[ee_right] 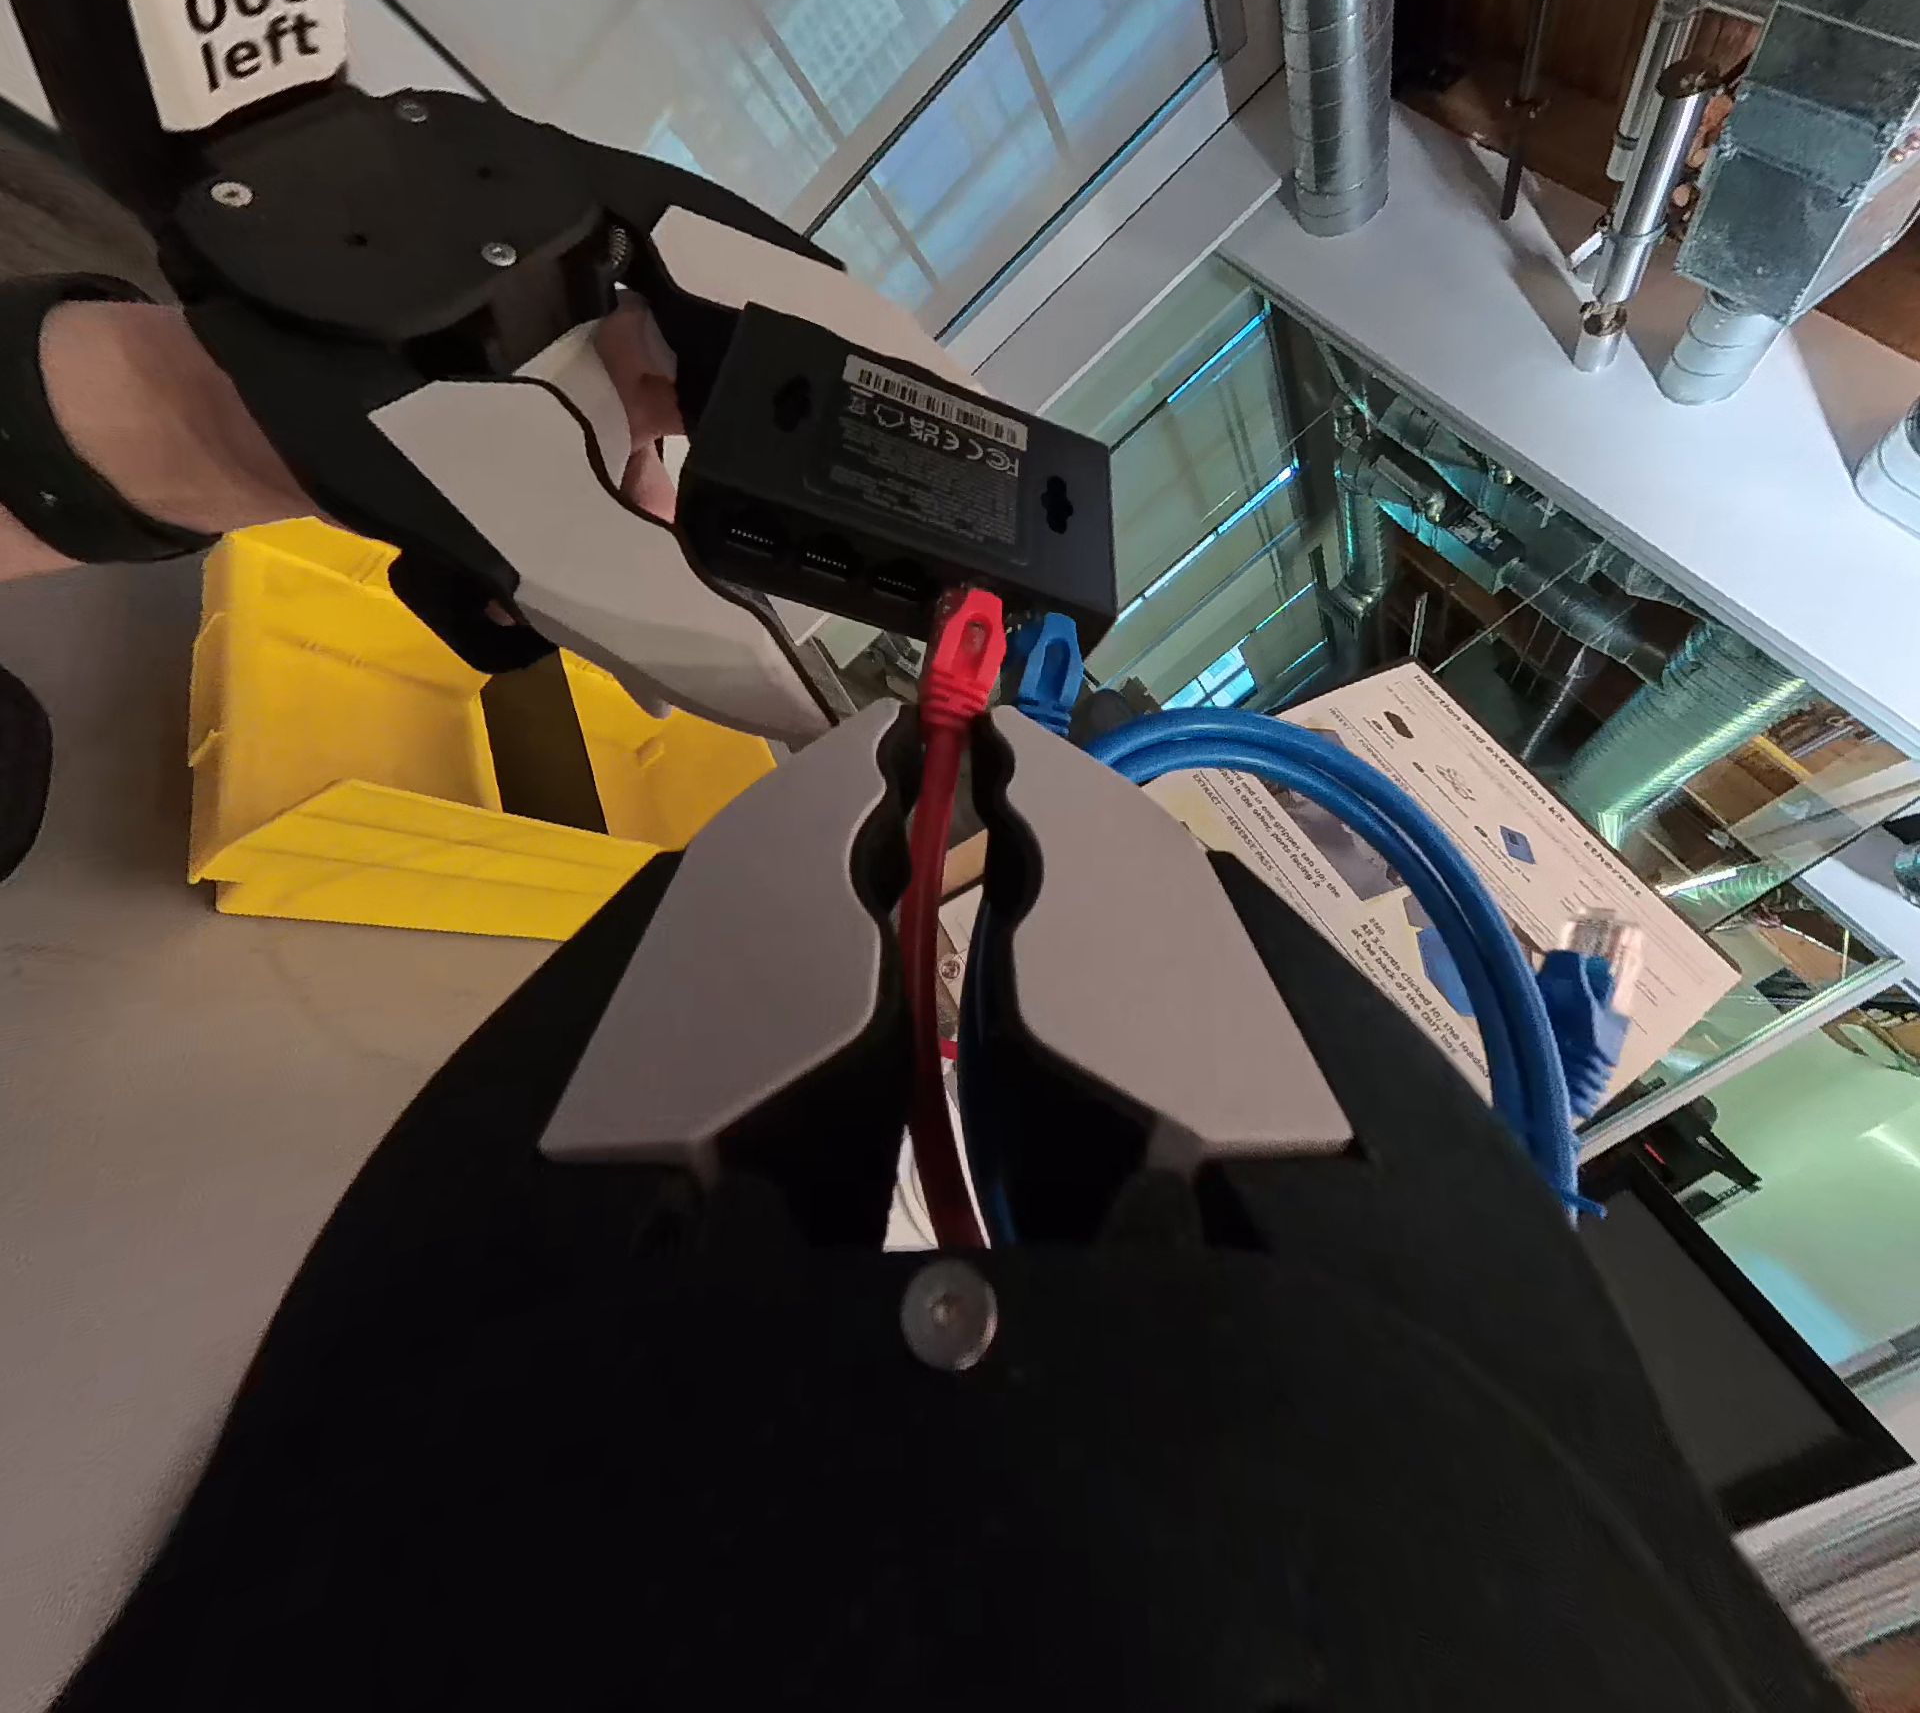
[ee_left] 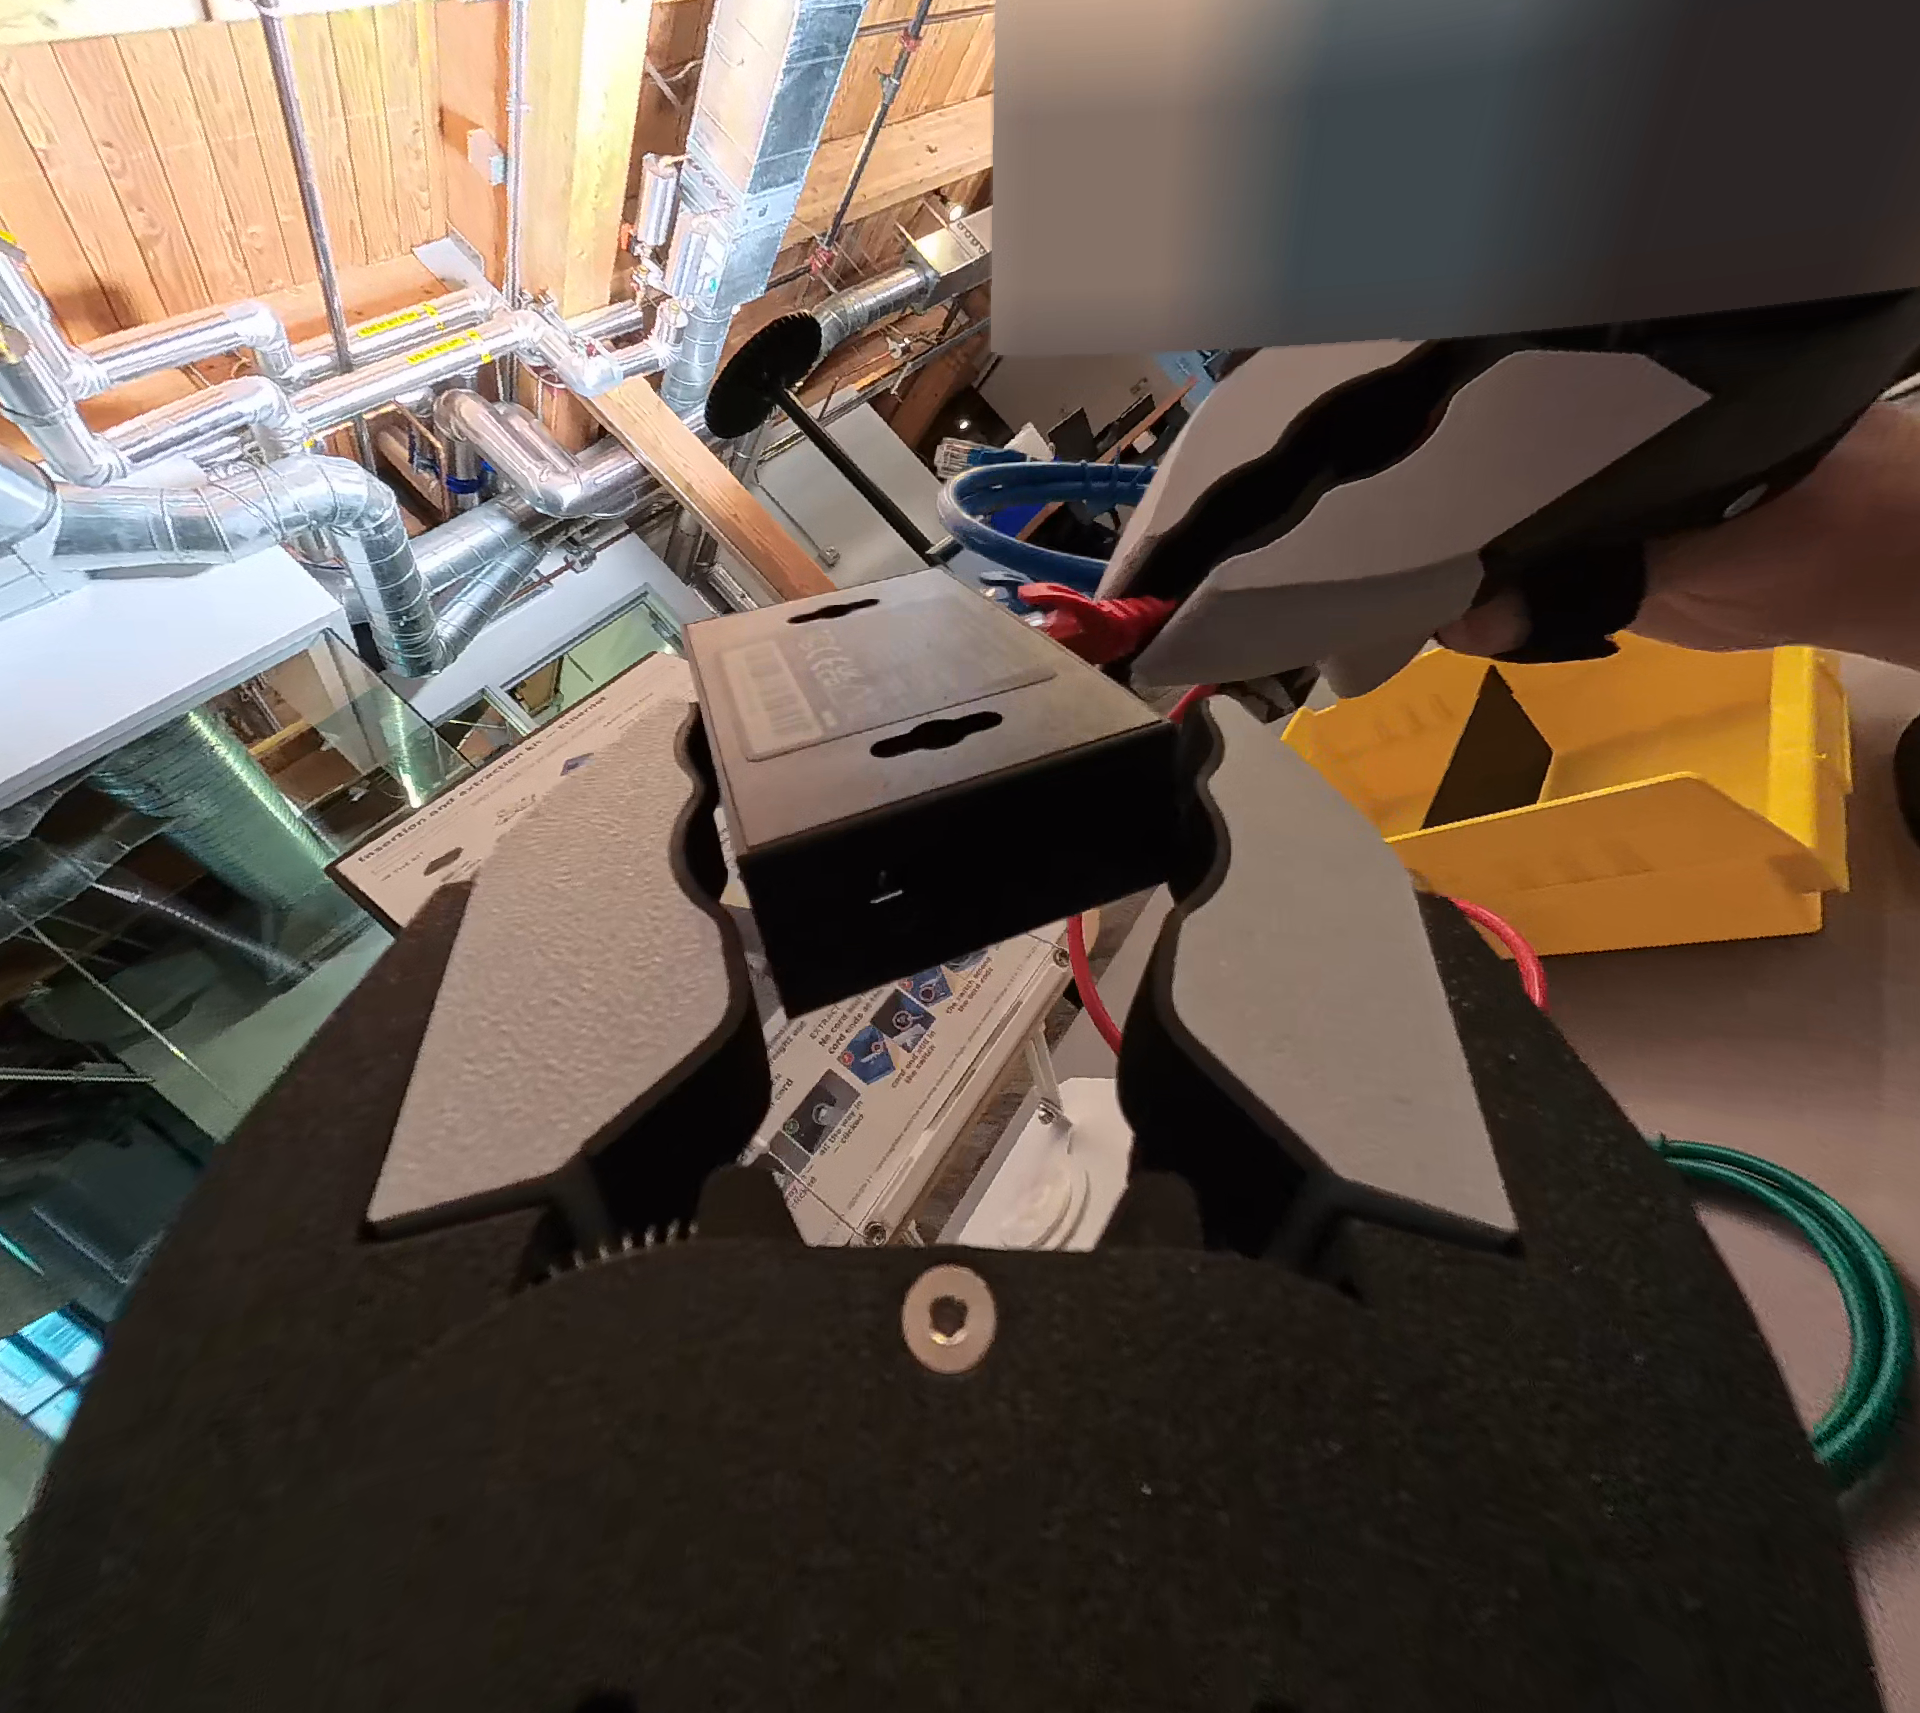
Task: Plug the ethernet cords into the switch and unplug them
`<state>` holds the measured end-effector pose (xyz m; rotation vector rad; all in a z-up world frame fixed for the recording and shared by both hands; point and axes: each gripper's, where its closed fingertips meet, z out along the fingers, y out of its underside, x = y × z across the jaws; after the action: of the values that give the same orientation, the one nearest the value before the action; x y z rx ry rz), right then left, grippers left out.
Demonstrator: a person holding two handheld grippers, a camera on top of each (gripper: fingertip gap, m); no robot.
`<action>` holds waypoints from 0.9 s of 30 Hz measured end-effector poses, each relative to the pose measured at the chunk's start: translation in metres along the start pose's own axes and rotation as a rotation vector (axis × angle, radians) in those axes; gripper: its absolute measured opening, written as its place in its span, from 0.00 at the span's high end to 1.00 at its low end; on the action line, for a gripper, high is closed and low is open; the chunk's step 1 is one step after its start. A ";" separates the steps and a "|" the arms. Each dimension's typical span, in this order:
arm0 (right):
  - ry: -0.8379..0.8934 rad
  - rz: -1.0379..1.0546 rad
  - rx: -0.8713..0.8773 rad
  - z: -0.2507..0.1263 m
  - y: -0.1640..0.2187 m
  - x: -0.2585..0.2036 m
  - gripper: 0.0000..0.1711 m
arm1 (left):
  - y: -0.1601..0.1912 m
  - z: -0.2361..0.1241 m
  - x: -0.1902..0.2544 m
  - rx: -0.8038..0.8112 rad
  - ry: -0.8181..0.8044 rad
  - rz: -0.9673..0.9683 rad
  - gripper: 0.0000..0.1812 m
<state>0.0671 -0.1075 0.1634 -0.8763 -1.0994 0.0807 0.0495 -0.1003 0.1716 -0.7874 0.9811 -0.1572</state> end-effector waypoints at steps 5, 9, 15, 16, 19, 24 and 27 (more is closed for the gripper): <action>0.011 0.007 -0.013 0.000 0.001 0.001 0.95 | 0.001 0.002 0.000 -0.013 -0.006 -0.016 0.53; 0.020 0.028 -0.014 0.000 0.002 0.003 0.95 | 0.002 0.003 0.000 -0.023 -0.021 -0.023 0.53; 0.030 0.031 -0.024 0.000 0.002 0.004 0.95 | 0.001 0.004 0.000 -0.024 -0.028 -0.041 0.53; 0.024 0.038 -0.020 -0.001 0.001 0.004 0.95 | 0.000 0.004 0.000 -0.023 -0.030 -0.037 0.53; 0.011 0.036 -0.043 -0.001 0.004 0.003 0.95 | 0.003 0.004 0.001 -0.045 -0.031 -0.015 0.53; -0.002 0.046 -0.050 -0.001 0.004 0.002 0.96 | 0.002 0.004 0.001 -0.054 -0.028 -0.020 0.53; 0.000 0.056 -0.050 -0.002 0.002 0.003 0.96 | 0.001 0.004 0.002 -0.053 -0.031 -0.030 0.54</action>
<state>0.0706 -0.1059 0.1635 -0.9523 -1.0808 0.0999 0.0532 -0.0984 0.1713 -0.8510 0.9475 -0.1455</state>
